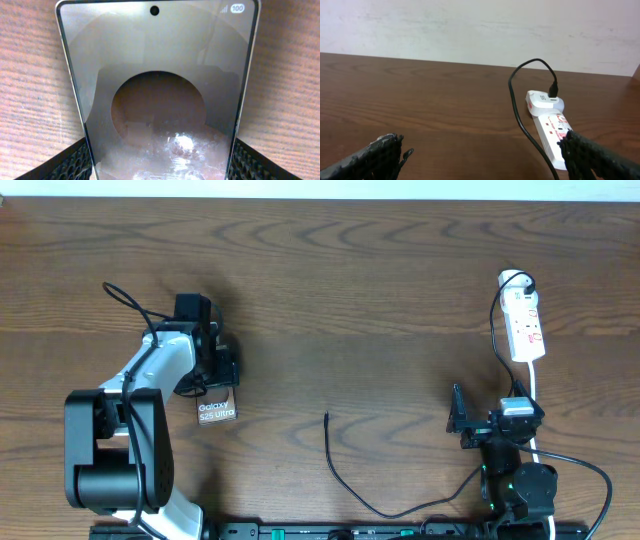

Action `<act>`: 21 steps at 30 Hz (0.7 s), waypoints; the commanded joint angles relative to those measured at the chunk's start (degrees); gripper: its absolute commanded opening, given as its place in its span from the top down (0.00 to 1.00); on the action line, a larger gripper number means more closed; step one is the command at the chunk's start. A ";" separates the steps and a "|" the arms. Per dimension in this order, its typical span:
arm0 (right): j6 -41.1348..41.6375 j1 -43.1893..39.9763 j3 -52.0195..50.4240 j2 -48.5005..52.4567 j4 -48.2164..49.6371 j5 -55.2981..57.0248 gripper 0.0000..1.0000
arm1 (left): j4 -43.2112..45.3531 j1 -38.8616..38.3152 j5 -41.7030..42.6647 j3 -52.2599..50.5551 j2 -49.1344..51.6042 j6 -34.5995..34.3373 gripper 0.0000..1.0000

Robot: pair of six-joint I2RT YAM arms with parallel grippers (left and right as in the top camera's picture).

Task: Plug charger to phone and switch on socket

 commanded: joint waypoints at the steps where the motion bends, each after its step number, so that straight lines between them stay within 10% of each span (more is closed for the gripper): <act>1: -0.68 -0.39 -0.07 -0.31 -0.20 0.46 0.01 | -1.38 0.33 0.11 0.83 1.16 0.09 0.93; 21: -0.70 -0.39 -0.07 -0.31 -0.20 0.46 0.01 | -6.32 0.33 1.73 6.49 -0.31 0.07 0.93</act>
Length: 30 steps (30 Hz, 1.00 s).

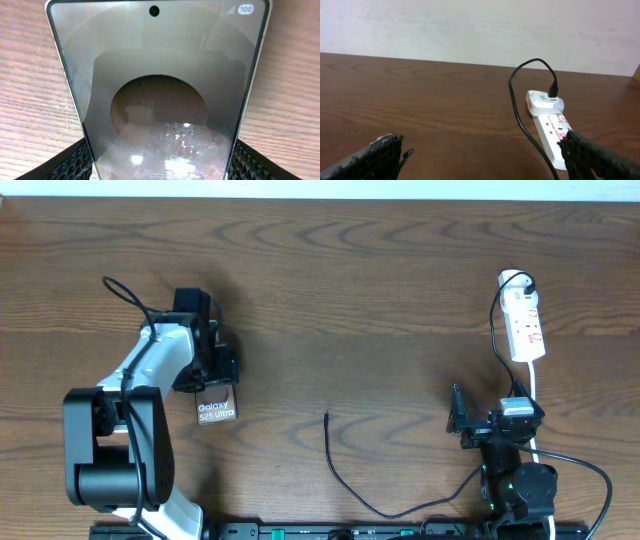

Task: Plug charger to phone and switch on socket

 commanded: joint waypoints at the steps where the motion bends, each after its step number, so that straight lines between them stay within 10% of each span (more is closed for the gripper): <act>1: -0.70 -0.39 -0.07 -0.31 -0.20 0.46 0.01 | -0.68 0.31 1.73 2.67 -1.05 0.07 0.93; 30: -0.70 -0.39 -0.07 -0.31 -0.20 0.46 0.01 | 4.15 0.31 0.68 -2.38 -2.67 0.07 0.93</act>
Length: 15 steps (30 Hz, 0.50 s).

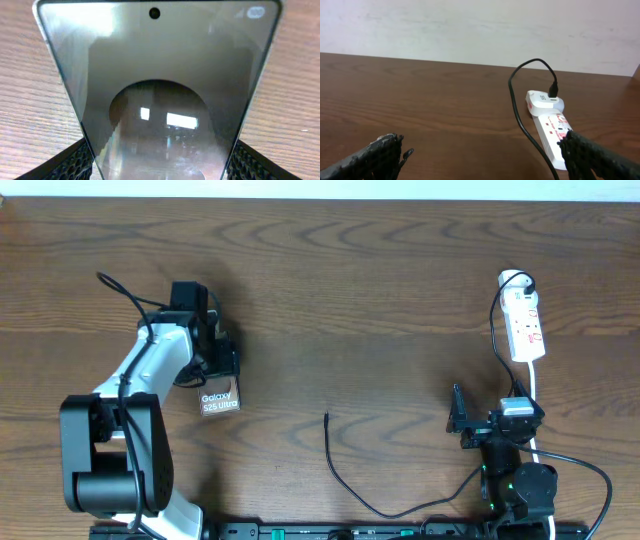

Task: Plug charger to phone and switch on socket

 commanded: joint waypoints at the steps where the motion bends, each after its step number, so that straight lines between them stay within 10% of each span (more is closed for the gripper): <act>1: -0.70 -0.39 -0.07 -0.31 -0.20 0.46 0.01 | 1.16 0.31 -0.96 -2.51 -1.16 0.09 0.93; 15: -0.70 -0.39 -0.07 -0.31 -0.20 0.46 0.01 | 5.51 0.31 -0.94 -7.50 -1.14 0.09 0.87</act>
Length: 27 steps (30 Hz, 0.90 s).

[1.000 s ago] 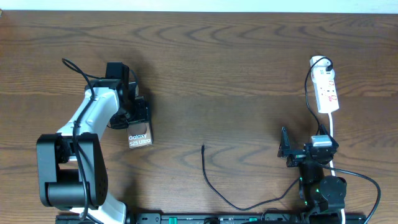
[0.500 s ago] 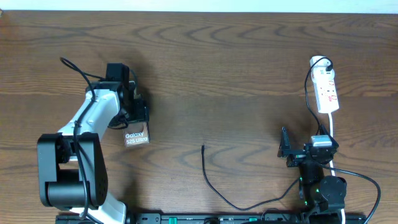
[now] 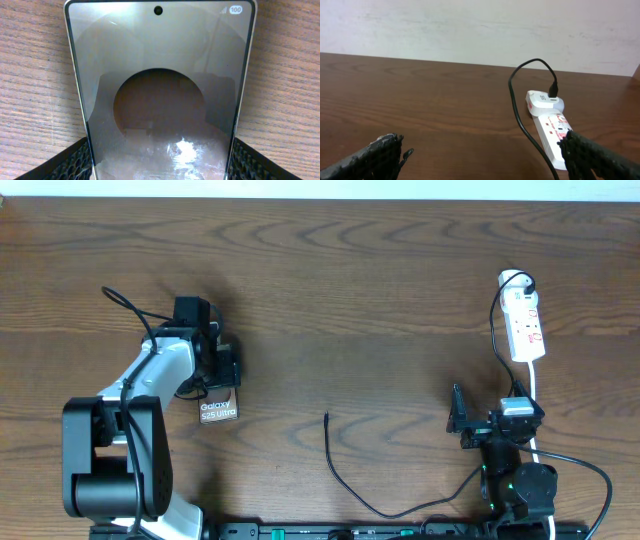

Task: Plug charger to phone and switch on socket

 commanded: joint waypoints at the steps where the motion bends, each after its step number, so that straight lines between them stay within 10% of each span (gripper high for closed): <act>1: -0.68 -0.39 -0.07 -0.31 -0.20 0.46 0.01 | 0.13 0.33 -0.33 -1.57 -0.07 0.07 0.71; 4: -0.68 -0.39 -0.07 -0.31 -0.20 0.46 0.01 | 0.57 0.33 -0.33 -2.08 -0.09 0.09 0.44; 12: -0.68 -0.39 -0.07 -0.31 -0.20 0.46 0.01 | 1.92 0.33 -0.31 -3.76 -0.07 -0.13 0.11; 27: -0.68 -0.39 -0.07 -0.31 -0.20 0.46 0.01 | 1.88 0.31 2.12 -3.78 -0.09 -0.37 0.07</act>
